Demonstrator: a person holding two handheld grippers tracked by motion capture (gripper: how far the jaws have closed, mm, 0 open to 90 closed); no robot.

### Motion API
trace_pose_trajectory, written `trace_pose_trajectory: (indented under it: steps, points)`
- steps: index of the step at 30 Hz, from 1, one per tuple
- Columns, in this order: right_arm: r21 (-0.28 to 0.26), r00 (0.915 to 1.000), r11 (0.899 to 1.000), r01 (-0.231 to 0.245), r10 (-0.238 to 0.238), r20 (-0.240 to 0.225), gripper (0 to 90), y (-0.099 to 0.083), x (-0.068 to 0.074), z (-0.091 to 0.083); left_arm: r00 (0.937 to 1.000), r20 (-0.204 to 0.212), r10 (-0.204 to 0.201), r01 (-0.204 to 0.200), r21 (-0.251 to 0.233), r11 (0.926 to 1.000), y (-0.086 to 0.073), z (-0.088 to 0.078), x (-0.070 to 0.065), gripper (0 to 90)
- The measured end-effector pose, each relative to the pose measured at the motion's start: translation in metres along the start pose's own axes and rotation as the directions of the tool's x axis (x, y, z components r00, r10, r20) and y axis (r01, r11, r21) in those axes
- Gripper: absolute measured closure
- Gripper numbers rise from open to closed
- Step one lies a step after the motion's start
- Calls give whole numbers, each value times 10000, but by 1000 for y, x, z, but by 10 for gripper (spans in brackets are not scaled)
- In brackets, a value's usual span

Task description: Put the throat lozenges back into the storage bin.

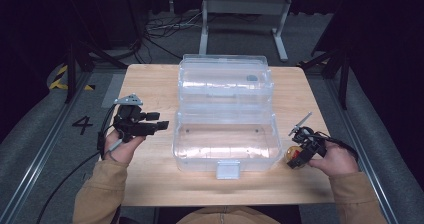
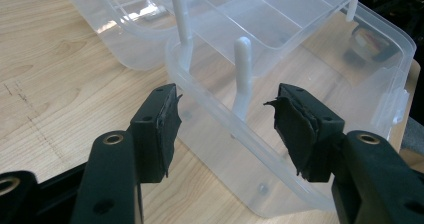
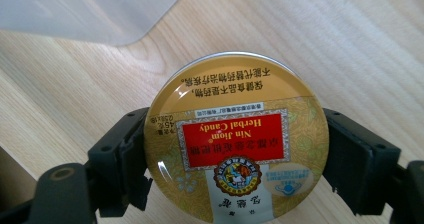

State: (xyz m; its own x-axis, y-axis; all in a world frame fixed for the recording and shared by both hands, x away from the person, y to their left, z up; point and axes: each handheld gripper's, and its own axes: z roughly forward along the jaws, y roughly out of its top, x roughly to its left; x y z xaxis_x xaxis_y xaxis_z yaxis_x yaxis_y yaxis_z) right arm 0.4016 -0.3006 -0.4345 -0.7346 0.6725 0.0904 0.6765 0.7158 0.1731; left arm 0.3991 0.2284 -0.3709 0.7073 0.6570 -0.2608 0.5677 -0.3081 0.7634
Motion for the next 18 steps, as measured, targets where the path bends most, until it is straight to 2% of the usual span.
trace_pose_trajectory:
  steps: [6,9,10,14,16,18]
  points:
    - [-710,9999,9974,-83,90,91,201,-1,1,-15,10000,2,7,-7,23,10000,0,0,0,435]
    - [-1176,9999,9930,-99,106,54,201,-2,3,-25,10000,-9,30,-30,22,10000,0,0,0,436]
    - [-1176,9999,9930,-99,106,54,201,-2,3,-25,10000,-9,30,-30,22,10000,0,0,0,435]
    - [-1894,9999,9818,-149,141,-57,201,-3,4,-40,10000,-50,0,0,14,10000,-1,-1,0,435]
    - [-1989,9999,9799,-152,138,-84,201,-4,4,-41,10000,-56,-24,24,3,10000,-1,-1,0,435]
    - [-2391,9998,9708,-191,165,-128,201,-4,5,-49,10000,-90,-40,40,-5,10000,-2,-2,0,436]
